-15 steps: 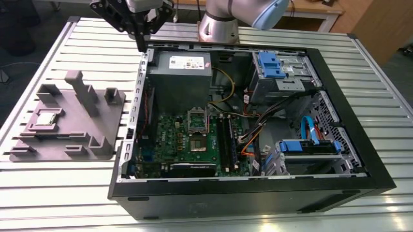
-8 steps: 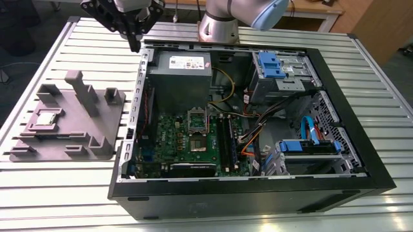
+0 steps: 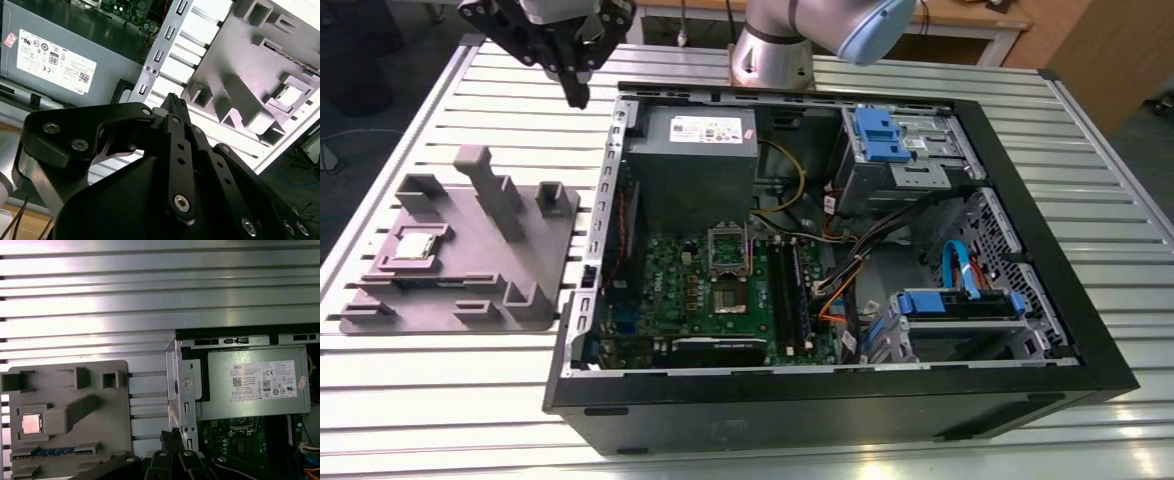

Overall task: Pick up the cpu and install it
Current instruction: 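Reach for the cpu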

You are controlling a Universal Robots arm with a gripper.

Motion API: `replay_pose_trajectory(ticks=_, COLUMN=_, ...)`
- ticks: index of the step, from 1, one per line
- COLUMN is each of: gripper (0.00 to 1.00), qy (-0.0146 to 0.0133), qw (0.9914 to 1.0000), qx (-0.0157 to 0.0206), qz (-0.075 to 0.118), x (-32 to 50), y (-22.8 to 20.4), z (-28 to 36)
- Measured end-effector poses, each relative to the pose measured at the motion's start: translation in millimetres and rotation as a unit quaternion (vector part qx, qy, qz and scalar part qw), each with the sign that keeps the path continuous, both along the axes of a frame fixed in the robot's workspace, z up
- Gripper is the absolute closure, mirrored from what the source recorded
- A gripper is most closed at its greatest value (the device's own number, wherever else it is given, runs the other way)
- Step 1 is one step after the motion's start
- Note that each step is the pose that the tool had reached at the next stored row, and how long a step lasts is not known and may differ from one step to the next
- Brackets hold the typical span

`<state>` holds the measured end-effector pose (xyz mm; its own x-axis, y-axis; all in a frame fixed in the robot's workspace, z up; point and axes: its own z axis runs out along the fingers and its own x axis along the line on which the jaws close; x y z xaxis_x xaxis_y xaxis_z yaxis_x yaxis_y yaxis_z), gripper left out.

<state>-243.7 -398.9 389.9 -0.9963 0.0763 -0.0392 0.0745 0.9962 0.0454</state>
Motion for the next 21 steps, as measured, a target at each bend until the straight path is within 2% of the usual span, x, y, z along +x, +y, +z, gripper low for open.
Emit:
replay_pose_trajectory(ticks=7, gripper=0.9, qy=-0.0008, qw=1.0, qx=0.0, qz=0.0, x=-15.3, y=0.0, z=-0.5)
replay_pose_trajectory(ticks=21, gripper=0.9, qy=-0.0007, qw=1.0, qx=0.0, qz=0.0, x=-16.7, y=0.0, z=-0.5)
